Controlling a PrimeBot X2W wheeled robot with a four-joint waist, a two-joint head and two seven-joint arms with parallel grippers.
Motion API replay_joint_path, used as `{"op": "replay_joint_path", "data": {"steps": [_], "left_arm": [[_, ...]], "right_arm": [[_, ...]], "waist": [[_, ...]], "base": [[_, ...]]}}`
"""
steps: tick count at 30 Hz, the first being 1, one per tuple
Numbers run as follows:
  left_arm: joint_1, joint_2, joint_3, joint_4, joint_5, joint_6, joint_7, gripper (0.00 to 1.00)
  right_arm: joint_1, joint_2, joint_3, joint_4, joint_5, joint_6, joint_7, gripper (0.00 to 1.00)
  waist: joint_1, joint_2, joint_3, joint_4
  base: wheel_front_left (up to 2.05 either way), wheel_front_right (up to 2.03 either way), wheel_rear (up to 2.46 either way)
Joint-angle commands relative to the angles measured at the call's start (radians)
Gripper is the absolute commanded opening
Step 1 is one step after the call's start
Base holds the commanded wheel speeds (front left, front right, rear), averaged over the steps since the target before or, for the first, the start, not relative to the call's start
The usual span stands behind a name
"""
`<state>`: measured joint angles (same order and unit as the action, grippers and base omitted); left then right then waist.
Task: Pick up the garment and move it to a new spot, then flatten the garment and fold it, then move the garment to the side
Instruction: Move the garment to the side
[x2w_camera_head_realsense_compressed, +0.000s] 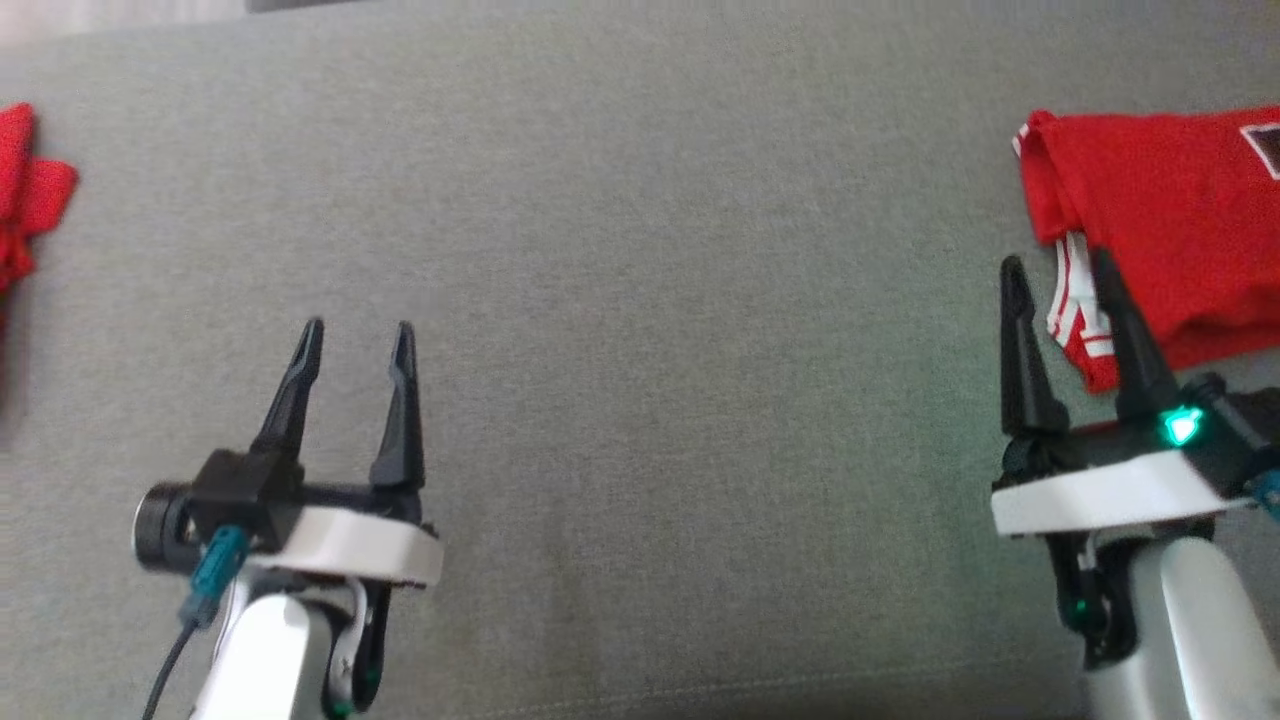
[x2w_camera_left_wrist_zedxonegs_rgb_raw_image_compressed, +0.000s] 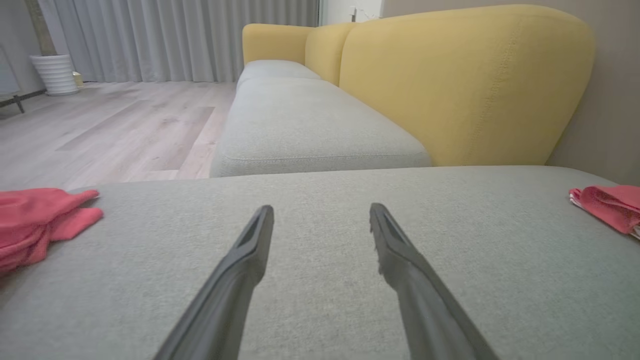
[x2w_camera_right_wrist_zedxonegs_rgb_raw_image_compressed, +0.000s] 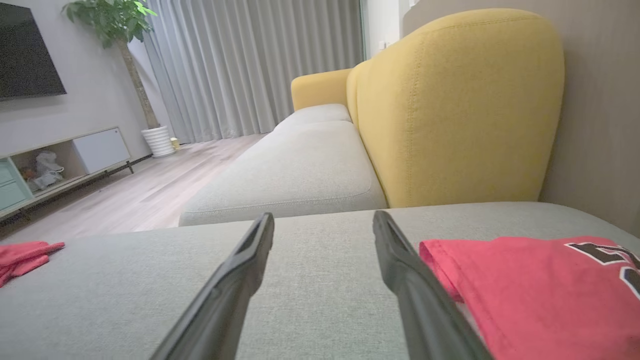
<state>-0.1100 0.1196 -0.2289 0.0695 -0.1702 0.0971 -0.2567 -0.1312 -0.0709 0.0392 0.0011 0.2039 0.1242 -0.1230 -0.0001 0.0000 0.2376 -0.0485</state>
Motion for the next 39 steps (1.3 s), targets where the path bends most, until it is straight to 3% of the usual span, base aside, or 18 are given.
{"op": "replay_joint_path", "data": {"steps": [1, 24, 39], "left_arm": [[-0.005, 0.019, 0.041, -0.033, -0.008, 0.006, -0.005, 1.0], [0.179, 0.043, 0.005, -0.033, -0.006, 0.034, 0.023, 1.0], [0.201, 0.048, -0.006, -0.044, -0.022, 0.041, 0.03, 1.0]], "right_arm": [[0.006, 0.002, 0.023, -0.042, -0.007, 0.007, 0.0, 1.0], [0.225, 0.019, 0.007, -0.132, -0.073, 0.007, 0.085, 1.0], [0.262, 0.02, -0.005, -0.185, -0.071, 0.007, 0.12, 1.0]], "waist": [[0.0001, 0.0, -0.024, 0.019], [0.0001, 0.0, -0.207, 0.043], [0.0001, 0.0, -0.228, 0.042]], "base": [[0.0, 0.0, 0.0], [0.0, 0.0, 0.0], [0.0, 0.0, 0.0]]}}
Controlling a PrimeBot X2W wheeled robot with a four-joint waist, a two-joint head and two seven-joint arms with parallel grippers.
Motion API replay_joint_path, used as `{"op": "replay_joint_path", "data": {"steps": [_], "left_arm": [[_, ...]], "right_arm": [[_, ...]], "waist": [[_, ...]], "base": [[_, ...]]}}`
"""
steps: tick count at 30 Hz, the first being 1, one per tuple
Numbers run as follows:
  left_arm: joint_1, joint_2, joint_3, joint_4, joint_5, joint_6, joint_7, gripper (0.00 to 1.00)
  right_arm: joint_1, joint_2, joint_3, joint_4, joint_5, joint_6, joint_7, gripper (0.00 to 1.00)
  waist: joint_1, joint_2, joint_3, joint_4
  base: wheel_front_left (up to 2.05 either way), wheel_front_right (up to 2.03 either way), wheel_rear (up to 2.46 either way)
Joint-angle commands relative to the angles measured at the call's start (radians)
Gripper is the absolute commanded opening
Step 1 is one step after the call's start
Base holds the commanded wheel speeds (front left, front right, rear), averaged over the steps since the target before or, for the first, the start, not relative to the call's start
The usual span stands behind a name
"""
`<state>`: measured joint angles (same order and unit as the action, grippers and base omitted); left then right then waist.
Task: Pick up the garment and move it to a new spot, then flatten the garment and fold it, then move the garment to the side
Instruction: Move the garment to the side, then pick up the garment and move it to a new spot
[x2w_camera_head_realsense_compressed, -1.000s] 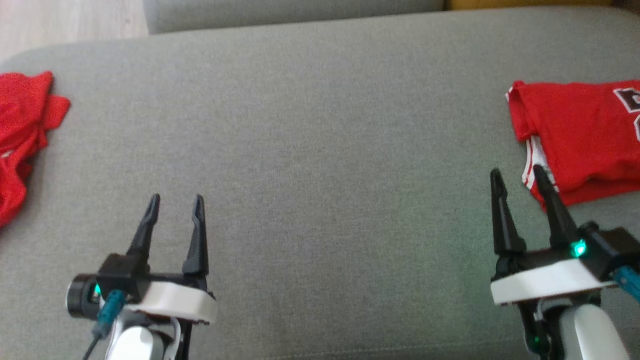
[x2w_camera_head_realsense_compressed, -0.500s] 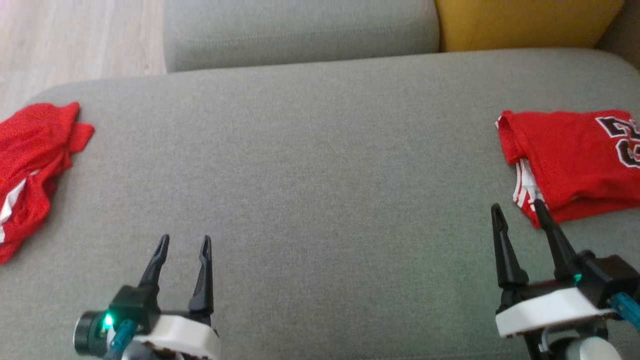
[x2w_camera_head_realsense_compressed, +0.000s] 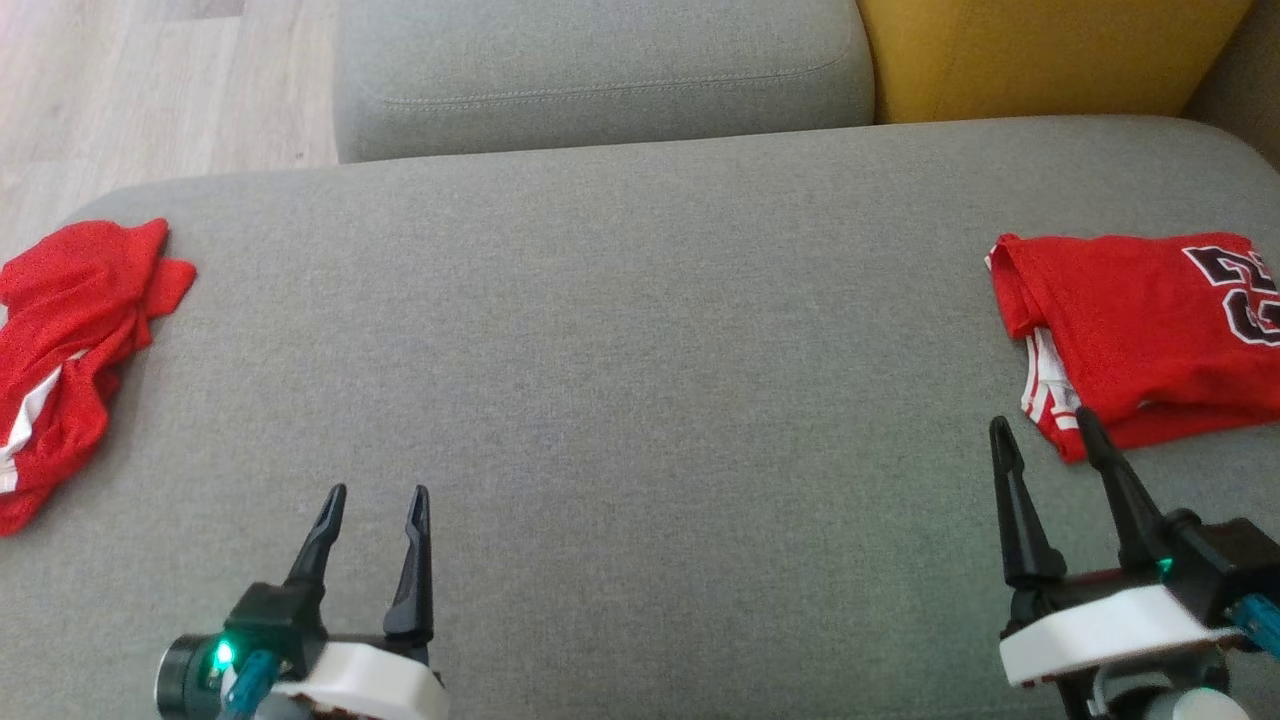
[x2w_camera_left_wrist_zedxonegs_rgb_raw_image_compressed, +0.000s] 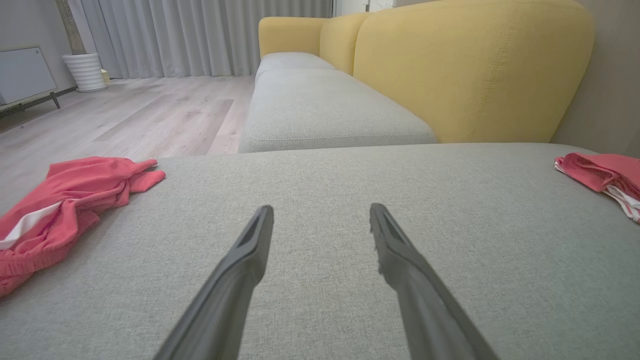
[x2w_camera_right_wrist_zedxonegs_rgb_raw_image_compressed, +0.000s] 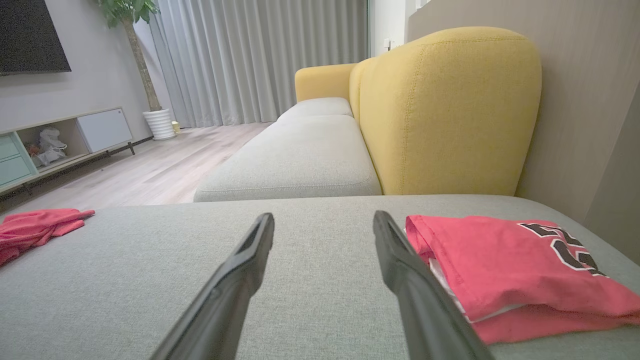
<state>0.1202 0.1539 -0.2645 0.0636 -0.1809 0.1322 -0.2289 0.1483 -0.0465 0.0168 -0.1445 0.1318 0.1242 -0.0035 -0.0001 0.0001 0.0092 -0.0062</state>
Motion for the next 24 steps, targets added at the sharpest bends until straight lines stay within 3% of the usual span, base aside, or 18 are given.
{"op": "replay_joint_path", "data": {"steps": [1, 19, 24], "left_arm": [[-0.029, 0.013, 0.029, -0.038, -0.012, 0.006, 0.002, 1.0], [-0.04, 0.017, 0.019, -0.043, -0.017, 0.018, -0.003, 1.0], [-0.068, 0.01, 0.019, -0.04, -0.02, 0.024, -0.007, 1.0]], "right_arm": [[-0.017, -0.004, 0.015, -0.039, 0.0, 0.007, 0.002, 1.0], [-0.019, -0.004, 0.009, -0.044, -0.002, 0.007, 0.005, 1.0], [-0.011, -0.004, -0.009, -0.061, -0.002, 0.007, 0.005, 1.0]], "waist": [[0.0001, -0.0001, 0.001, 0.0], [0.0001, -0.0001, 0.014, 0.011], [0.0001, -0.0001, 0.028, 0.056]], "base": [[0.0, 0.0, 0.0], [0.0, 0.0, 0.0], [0.0, 0.0, 0.0]]}}
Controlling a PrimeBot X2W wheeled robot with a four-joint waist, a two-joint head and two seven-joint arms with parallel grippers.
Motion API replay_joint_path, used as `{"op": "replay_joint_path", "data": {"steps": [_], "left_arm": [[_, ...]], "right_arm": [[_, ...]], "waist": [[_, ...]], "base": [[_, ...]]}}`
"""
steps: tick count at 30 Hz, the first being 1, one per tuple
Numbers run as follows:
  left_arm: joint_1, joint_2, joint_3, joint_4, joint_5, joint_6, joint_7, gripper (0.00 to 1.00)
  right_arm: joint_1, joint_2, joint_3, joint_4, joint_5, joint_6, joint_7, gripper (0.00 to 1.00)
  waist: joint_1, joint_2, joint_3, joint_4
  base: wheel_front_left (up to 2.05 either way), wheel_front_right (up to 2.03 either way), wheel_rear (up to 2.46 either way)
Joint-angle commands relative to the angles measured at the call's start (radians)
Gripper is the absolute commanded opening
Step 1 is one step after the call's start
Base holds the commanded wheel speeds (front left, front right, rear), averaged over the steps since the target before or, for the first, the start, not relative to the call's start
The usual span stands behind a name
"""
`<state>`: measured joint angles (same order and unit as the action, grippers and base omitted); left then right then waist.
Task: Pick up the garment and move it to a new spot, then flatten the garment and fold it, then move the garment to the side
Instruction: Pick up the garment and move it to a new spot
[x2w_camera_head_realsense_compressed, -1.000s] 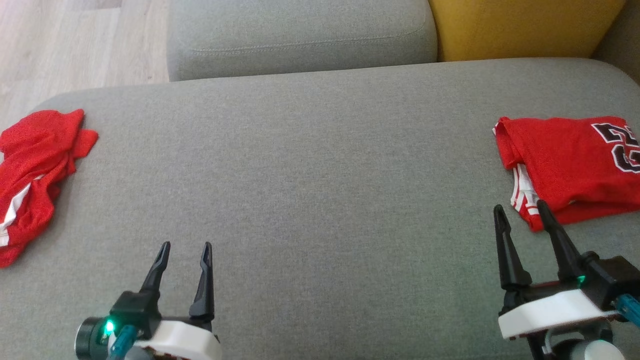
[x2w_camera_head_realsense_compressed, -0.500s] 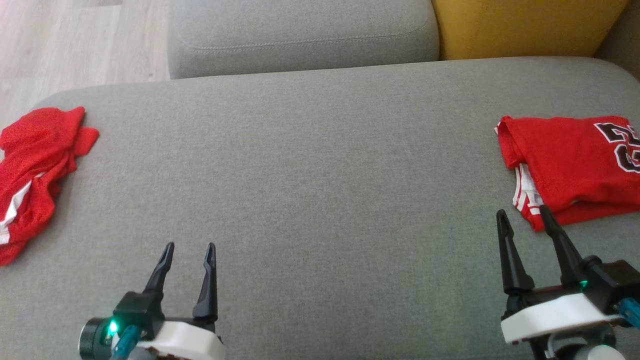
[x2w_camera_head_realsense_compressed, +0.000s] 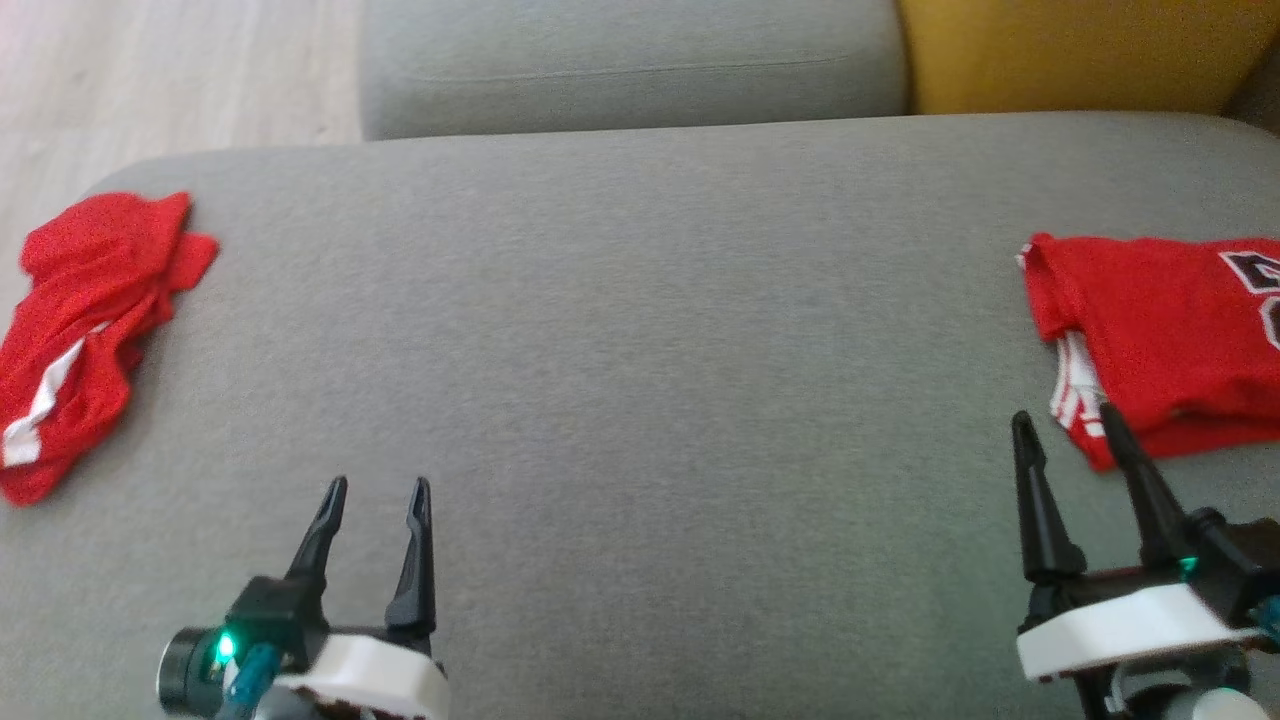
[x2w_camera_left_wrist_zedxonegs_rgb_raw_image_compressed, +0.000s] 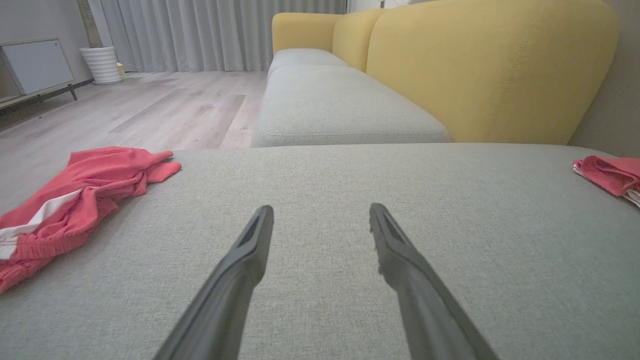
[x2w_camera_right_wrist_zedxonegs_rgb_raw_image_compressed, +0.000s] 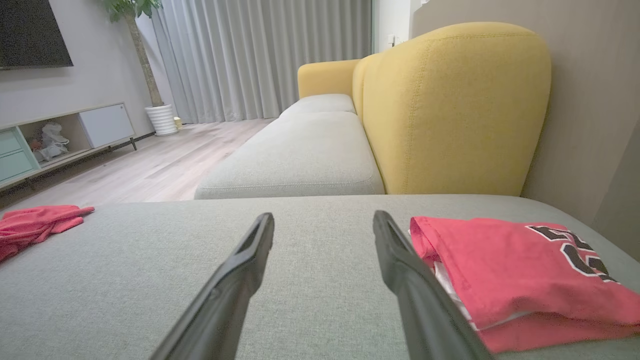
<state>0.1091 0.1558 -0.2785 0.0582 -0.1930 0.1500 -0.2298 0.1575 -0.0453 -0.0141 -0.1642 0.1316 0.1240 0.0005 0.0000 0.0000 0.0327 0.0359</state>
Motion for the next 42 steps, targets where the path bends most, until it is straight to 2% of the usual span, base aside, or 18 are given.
{"op": "replay_joint_path", "data": {"steps": [1, 12, 20, 35, 42], "left_arm": [[-0.067, 0.004, 0.03, -0.031, -0.009, 0.004, -0.008, 1.0], [-0.117, -0.028, 0.036, -0.002, -0.022, 0.001, -0.028, 1.0], [-0.1, -0.026, 0.064, -0.001, -0.023, 0.001, -0.032, 1.0], [-0.092, -0.039, 0.096, -0.02, -0.008, -0.006, -0.032, 1.0], [-0.177, -0.055, 0.121, 0.012, -0.015, -0.015, -0.032, 1.0]], "right_arm": [[-0.015, -0.005, 0.015, -0.046, 0.0, 0.007, 0.001, 1.0], [0.024, -0.005, 0.009, -0.114, 0.002, 0.007, 0.018, 1.0], [0.03, -0.005, 0.05, -0.154, -0.003, 0.007, 0.035, 1.0], [0.026, -0.005, 0.067, -0.176, -0.026, 0.007, 0.053, 1.0], [-0.012, -0.006, 0.082, -0.2, -0.047, 0.007, 0.087, 1.0]], "waist": [[0.0, 0.0, 0.003, 0.034], [0.0, 0.0, 0.003, 0.238], [0.0, 0.0, -0.006, 0.335], [0.0, 0.0, 0.014, 0.364], [0.0, 0.0, 0.103, 0.351]], "base": [[0.0, 0.0, 0.0], [0.0, 0.0, 0.0], [0.0, 0.0, 0.0], [0.0, 0.0, 0.0], [0.0, 0.0, 0.0]]}}
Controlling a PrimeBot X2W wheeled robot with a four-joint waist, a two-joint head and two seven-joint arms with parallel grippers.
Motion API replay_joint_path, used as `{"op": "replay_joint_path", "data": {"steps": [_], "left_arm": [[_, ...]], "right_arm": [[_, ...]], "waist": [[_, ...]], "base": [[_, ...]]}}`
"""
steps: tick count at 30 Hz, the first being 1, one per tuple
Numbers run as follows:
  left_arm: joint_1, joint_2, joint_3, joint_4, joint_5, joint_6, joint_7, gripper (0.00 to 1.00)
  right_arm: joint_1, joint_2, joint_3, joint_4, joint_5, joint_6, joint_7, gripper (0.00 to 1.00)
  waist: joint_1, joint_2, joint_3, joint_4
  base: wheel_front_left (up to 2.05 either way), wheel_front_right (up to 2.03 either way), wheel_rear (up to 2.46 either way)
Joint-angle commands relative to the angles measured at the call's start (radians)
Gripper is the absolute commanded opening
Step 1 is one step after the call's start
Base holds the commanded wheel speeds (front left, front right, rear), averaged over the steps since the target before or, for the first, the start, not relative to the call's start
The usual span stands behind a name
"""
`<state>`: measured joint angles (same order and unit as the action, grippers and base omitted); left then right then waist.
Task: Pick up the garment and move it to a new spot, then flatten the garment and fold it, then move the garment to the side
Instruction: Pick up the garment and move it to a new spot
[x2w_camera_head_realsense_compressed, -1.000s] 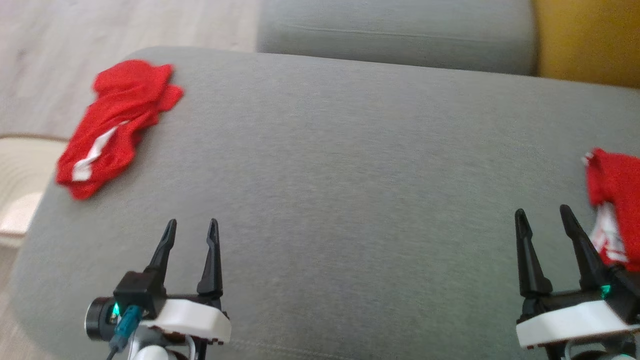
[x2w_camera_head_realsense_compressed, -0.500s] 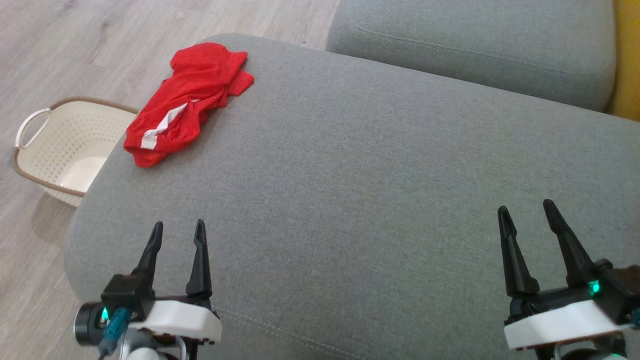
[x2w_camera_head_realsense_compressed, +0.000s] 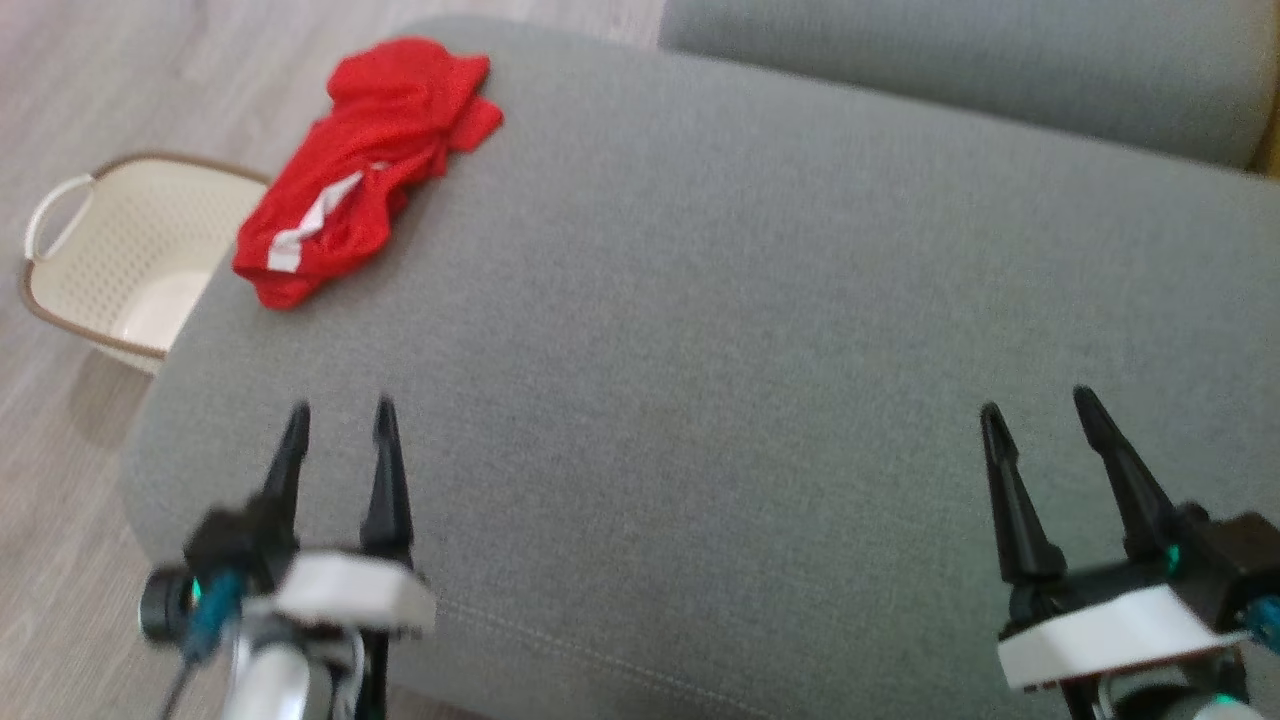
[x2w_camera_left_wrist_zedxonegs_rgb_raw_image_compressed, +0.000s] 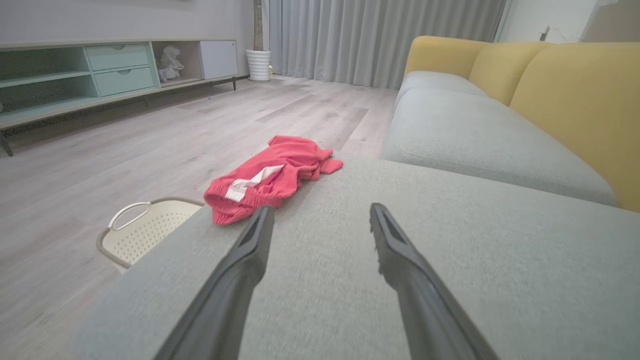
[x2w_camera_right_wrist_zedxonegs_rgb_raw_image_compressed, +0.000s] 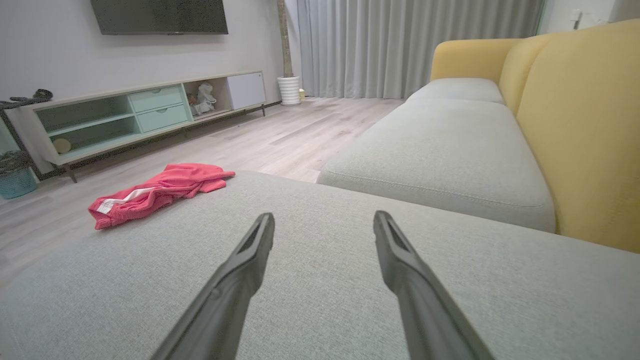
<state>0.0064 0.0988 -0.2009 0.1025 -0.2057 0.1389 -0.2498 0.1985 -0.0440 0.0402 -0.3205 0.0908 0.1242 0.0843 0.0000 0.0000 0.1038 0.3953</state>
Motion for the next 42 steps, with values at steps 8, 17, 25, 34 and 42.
{"op": "replay_joint_path", "data": {"steps": [8, 17, 25, 34, 42], "left_arm": [[-0.357, 0.014, 0.148, 0.208, -0.081, -0.052, -0.012, 1.0], [-0.687, 0.124, 0.209, 0.691, -0.123, -0.131, -0.003, 1.0], [-0.825, 0.188, 0.207, 0.958, -0.122, -0.144, 0.021, 1.0], [-0.867, 0.269, 0.197, 1.042, -0.105, -0.146, -0.003, 0.0], [-0.693, 0.283, 0.3, 0.627, -0.094, -0.124, -0.012, 0.0]], "right_arm": [[-0.144, -0.063, 0.034, -0.105, -0.021, 0.007, 0.064, 1.0], [-0.209, -0.113, 0.023, -0.134, -0.009, 0.007, 0.094, 1.0], [-0.237, -0.126, 0.033, -0.109, 0.008, 0.007, 0.083, 1.0], [-0.252, -0.112, 0.012, -0.058, 0.027, 0.007, 0.053, 1.0], [-0.239, -0.076, -0.025, 0.022, 0.041, 0.007, -0.013, 1.0]], "waist": [[0.0, 0.0, 0.232, -0.077], [0.0, 0.0, 0.381, -0.12], [0.0, 0.0, 0.401, -0.15], [0.0, 0.0, 0.356, -0.179], [0.0, 0.0, 0.219, -0.186]], "base": [[0.0, 0.0, 0.0], [0.0, 0.0, 0.0], [0.0, 0.0, 0.0], [0.0, 0.0, 0.0], [0.0, 0.0, 0.0]]}}
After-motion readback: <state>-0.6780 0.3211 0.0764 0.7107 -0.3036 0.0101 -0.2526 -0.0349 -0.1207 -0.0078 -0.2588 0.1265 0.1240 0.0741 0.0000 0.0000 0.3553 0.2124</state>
